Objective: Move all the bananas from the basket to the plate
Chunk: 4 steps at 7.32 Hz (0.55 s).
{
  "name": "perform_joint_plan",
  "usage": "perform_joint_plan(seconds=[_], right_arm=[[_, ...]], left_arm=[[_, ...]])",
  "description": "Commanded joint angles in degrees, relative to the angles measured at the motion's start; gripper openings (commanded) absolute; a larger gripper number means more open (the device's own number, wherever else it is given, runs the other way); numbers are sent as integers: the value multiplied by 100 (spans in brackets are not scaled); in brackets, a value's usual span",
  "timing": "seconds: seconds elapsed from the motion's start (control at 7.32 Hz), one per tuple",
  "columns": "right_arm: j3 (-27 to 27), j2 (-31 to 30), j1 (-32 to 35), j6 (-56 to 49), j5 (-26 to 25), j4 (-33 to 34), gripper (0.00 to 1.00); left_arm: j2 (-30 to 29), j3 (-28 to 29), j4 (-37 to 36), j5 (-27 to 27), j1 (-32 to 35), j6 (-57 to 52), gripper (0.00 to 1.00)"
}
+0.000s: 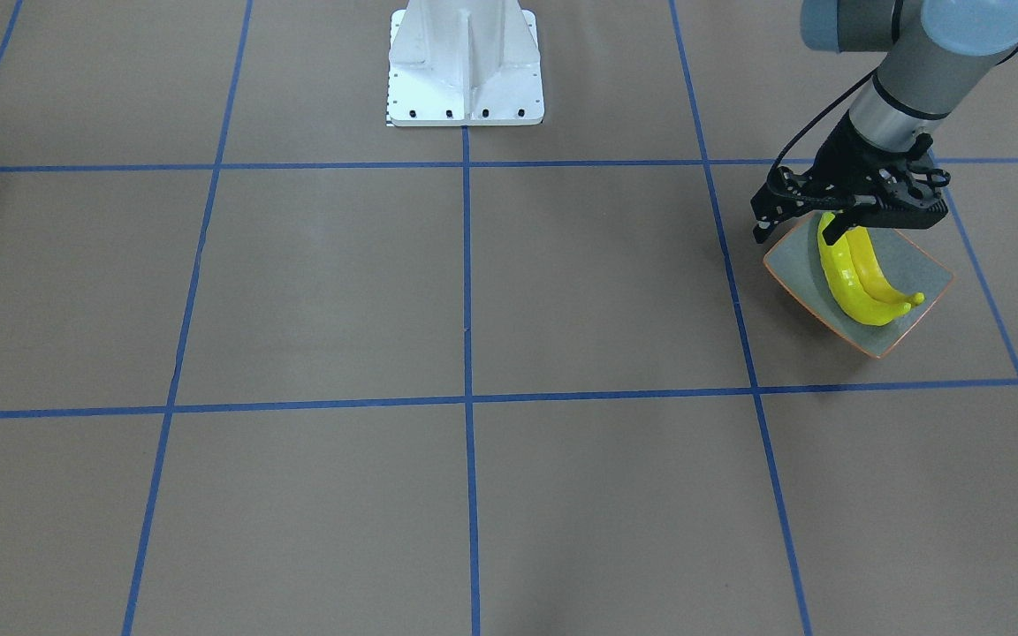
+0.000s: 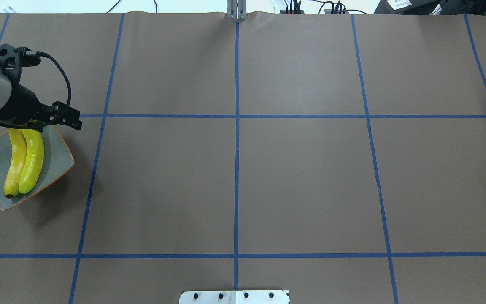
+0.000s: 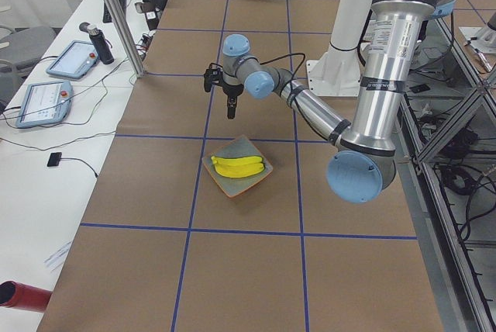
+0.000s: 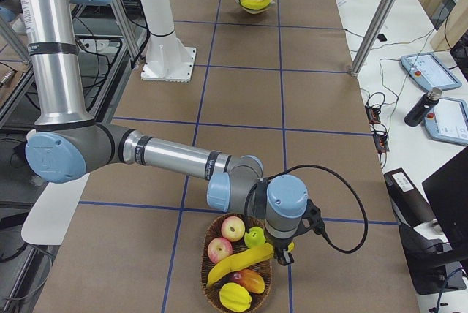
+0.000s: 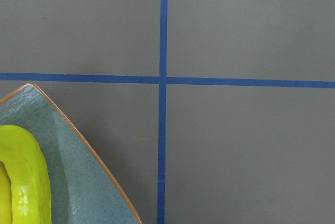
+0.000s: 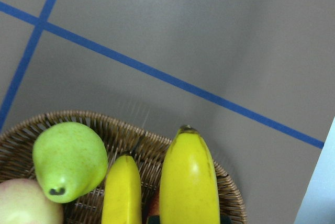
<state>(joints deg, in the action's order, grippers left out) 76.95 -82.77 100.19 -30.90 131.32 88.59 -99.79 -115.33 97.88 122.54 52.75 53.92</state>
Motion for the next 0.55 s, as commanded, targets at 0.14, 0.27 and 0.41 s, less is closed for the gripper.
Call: perform_joint_plan(seconds=[0.14, 0.27, 0.41], right_arm=[[293, 129, -297, 1616, 2180, 114, 0], [660, 129, -612, 2466, 2692, 97, 0], [1151, 138, -859, 3092, 2862, 105, 0]], left_arm=[[-556, 246, 21, 25, -28, 4, 100], [-951, 439, 3, 25, -176, 143, 100], [-1276, 519, 3, 7, -456, 493, 100]])
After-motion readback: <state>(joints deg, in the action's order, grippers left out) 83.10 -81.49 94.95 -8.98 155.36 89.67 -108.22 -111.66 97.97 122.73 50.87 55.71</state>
